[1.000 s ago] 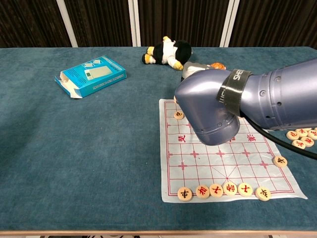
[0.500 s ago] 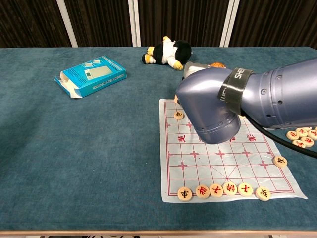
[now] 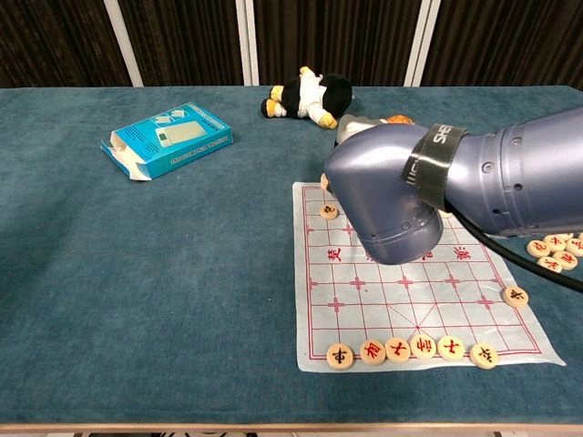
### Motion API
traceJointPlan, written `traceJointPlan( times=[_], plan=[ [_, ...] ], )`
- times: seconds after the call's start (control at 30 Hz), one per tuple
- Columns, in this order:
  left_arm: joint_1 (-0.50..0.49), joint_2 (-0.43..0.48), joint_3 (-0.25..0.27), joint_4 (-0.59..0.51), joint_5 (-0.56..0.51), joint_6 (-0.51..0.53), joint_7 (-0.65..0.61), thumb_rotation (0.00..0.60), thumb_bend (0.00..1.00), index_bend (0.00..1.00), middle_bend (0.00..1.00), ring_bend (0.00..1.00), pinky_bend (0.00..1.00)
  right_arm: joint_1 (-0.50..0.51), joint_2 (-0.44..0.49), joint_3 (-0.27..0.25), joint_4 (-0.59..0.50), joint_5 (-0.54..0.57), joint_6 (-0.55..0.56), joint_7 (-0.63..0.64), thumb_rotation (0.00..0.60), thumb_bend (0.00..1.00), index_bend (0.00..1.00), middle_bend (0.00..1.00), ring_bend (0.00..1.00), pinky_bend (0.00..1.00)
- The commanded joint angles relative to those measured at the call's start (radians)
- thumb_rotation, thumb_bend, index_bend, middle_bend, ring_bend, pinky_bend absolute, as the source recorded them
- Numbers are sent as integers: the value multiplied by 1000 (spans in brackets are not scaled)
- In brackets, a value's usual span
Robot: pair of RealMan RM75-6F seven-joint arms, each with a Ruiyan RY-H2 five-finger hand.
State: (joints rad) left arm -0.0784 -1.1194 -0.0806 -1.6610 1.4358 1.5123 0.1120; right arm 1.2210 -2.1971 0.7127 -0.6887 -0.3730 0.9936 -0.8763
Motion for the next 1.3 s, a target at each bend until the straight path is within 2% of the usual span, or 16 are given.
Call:
traceJointPlan(
  times=[0.03, 0.2, 0.4, 0.43, 0.47, 0.57, 0.67, 0.77, 0.9, 1.03, 1.2, 1.3],
  plan=[
    [0, 0, -2, 1, -1, 1, 0, 600, 48, 0, 0, 0, 21, -5, 5, -5, -15, -3, 5, -4, 600, 345, 442, 0, 0, 11],
    [-1, -2, -3, 4, -5, -1, 2, 600, 48, 0, 0, 0, 21, -37, 43, -26, -114, -5, 44, -44, 600, 345, 345, 0, 0, 11],
    [0, -5, -2, 2, -2, 6, 12, 600, 48, 0, 0, 0, 21, -120, 171, -43, -393, -22, 135, -67, 600, 345, 231, 0, 0, 11],
    [2, -5, -2, 0, 0, 9, 13, 600, 48, 0, 0, 0, 21, -145, 209, -48, -471, -27, 149, -67, 600, 345, 219, 0, 0, 11],
    [4, -5, -1, -2, 3, 14, 15, 600, 48, 0, 0, 0, 21, -193, 277, -57, -604, -56, 172, -56, 600, 346, 201, 0, 0, 10],
    [6, -4, 1, -4, 6, 17, 18, 600, 48, 0, 0, 0, 21, -318, 452, -116, -895, -90, 185, -52, 600, 346, 168, 0, 0, 5],
    [7, -5, 2, -6, 8, 19, 21, 600, 48, 0, 0, 0, 21, -424, 603, -160, -1086, -144, 169, 6, 600, 345, 161, 0, 0, 0],
    [8, -8, 1, -5, 10, 24, 28, 600, 48, 0, 0, 0, 21, -534, 741, -196, -1216, -247, 131, 128, 600, 346, 150, 0, 0, 0],
    [9, -14, 3, -5, 11, 26, 40, 600, 48, 0, 0, 0, 21, -689, 910, -265, -1309, -462, 102, 311, 600, 345, 141, 0, 0, 0],
    [9, -20, 4, -3, 17, 30, 49, 600, 48, 0, 0, 0, 21, -861, 1054, -369, -1359, -681, 163, 477, 600, 345, 140, 0, 0, 0],
    [7, -25, 1, 3, 16, 31, 47, 600, 48, 0, 0, 0, 21, -1044, 1129, -533, -1280, -1026, 321, 686, 600, 345, 140, 0, 0, 0],
    [5, -27, -3, 12, 18, 30, 32, 600, 48, 0, 0, 0, 21, -1110, 1133, -614, -1213, -1144, 396, 752, 600, 345, 140, 0, 0, 0]
  ],
)
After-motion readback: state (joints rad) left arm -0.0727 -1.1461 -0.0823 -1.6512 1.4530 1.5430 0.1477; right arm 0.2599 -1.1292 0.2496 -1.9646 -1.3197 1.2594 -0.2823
